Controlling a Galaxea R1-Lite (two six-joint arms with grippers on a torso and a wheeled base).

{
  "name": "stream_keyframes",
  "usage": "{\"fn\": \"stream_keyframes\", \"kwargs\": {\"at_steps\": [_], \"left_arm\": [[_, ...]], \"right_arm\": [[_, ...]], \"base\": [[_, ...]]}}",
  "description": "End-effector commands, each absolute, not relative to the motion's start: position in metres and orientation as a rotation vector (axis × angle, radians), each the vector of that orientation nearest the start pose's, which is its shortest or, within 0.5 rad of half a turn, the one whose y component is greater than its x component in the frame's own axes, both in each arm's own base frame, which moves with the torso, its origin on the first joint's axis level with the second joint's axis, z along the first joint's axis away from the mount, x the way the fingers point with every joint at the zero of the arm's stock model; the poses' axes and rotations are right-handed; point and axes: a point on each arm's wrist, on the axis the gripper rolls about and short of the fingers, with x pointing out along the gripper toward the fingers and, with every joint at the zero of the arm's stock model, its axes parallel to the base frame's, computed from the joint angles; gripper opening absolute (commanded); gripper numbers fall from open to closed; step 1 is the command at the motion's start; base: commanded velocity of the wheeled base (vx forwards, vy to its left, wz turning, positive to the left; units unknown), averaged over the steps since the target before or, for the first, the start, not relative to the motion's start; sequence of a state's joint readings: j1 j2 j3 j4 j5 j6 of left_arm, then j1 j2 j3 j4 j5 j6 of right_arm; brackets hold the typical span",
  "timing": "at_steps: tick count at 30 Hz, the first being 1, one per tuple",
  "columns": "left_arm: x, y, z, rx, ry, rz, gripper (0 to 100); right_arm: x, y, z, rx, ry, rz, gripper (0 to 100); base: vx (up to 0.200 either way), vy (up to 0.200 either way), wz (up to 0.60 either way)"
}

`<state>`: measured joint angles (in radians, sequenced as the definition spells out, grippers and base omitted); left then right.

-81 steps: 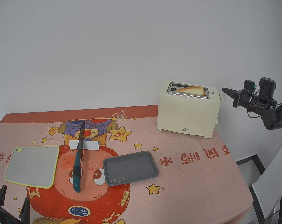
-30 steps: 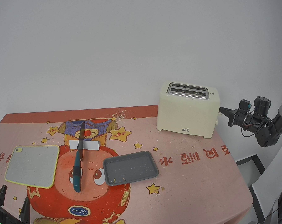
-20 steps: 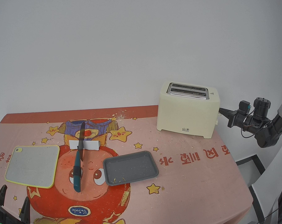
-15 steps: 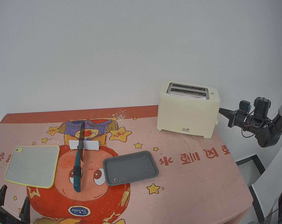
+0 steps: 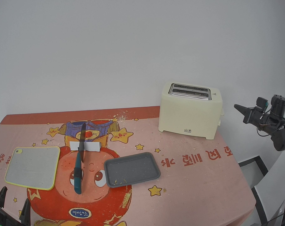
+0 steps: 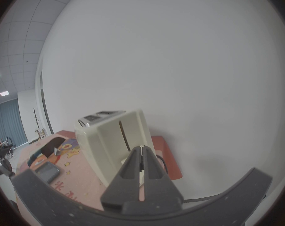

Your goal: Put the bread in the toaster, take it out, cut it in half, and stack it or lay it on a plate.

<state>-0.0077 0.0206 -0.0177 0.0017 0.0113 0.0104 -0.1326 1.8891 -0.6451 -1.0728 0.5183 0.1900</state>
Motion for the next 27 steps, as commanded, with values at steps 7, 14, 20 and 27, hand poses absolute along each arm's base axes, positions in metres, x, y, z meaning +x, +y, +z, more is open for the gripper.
{"fn": "stream_keyframes", "kwargs": {"at_steps": [7,14,20,27], "left_arm": [[-0.021,0.0,0.076,0.011,0.023,0.003,100],[-0.021,0.0,0.076,0.011,0.023,0.003,100],[-0.021,0.0,0.076,0.011,0.023,0.003,100],[-0.021,0.0,0.076,0.011,0.023,0.003,100]], "right_arm": [[0.234,-0.03,0.136,0.321,0.22,0.32,0],[0.232,-0.035,0.138,0.291,0.169,0.301,0],[0.233,-0.037,0.138,0.229,0.144,0.296,0],[0.232,-0.039,0.139,0.181,0.132,0.292,0]], "base": [[0.0,0.0,0.0],[0.0,0.0,0.0],[0.0,0.0,0.0],[0.0,0.0,0.0]]}}
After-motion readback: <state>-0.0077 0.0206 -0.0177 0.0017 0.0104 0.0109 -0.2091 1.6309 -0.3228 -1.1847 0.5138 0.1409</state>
